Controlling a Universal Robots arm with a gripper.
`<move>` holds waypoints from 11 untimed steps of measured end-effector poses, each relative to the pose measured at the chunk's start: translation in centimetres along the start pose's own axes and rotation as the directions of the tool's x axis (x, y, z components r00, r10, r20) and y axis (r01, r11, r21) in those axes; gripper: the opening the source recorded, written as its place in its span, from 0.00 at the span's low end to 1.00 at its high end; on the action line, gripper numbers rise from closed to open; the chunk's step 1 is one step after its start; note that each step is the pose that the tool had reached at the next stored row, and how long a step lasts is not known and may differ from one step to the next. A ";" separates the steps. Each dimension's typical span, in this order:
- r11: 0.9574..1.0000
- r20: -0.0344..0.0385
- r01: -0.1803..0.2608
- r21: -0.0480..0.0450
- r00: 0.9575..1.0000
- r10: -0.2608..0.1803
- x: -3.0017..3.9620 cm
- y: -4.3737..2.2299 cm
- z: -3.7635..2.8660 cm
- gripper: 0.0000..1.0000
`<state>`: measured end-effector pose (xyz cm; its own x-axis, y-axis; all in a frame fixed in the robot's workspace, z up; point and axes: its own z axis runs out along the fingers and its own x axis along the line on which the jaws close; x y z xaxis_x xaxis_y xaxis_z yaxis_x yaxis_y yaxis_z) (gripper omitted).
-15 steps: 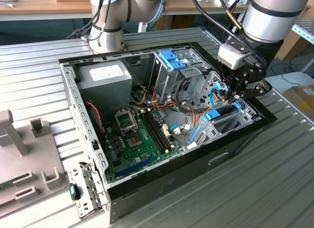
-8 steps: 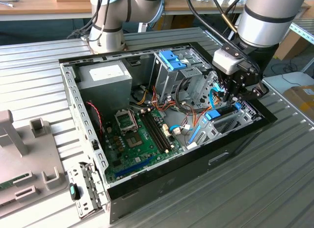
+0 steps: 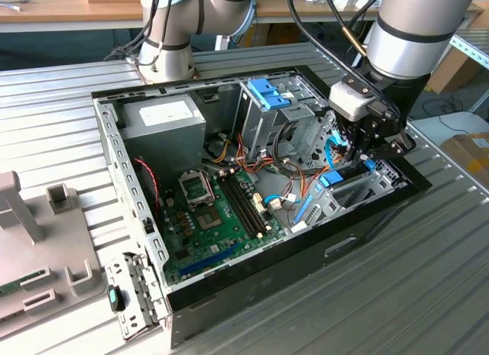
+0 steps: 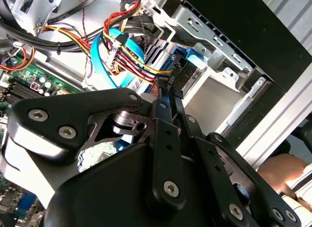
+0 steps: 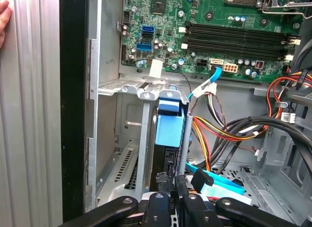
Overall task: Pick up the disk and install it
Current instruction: 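Insert the first disk wire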
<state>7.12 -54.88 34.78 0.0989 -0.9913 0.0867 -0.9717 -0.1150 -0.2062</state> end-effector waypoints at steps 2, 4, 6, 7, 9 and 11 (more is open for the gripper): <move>1.000 0.000 -0.003 0.000 1.000 0.003 -0.01 0.00 0.04 0.17; 1.000 -0.005 -0.024 -0.002 1.000 0.024 -0.01 0.00 0.08 0.17; 0.999 -0.011 -0.051 -0.004 0.999 0.051 -0.01 0.00 0.08 0.17; 0.997 -0.015 -0.072 -0.006 0.997 0.072 -0.01 0.00 0.08 0.17; 0.995 -0.021 -0.099 -0.008 0.995 0.099 0.00 0.00 0.08 0.17; 0.995 -0.022 -0.100 -0.008 0.995 0.100 -0.01 0.00 0.08 0.17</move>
<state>7.14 -54.88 34.69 -0.0031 -0.9962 0.0868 -0.9784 -0.0149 -0.2062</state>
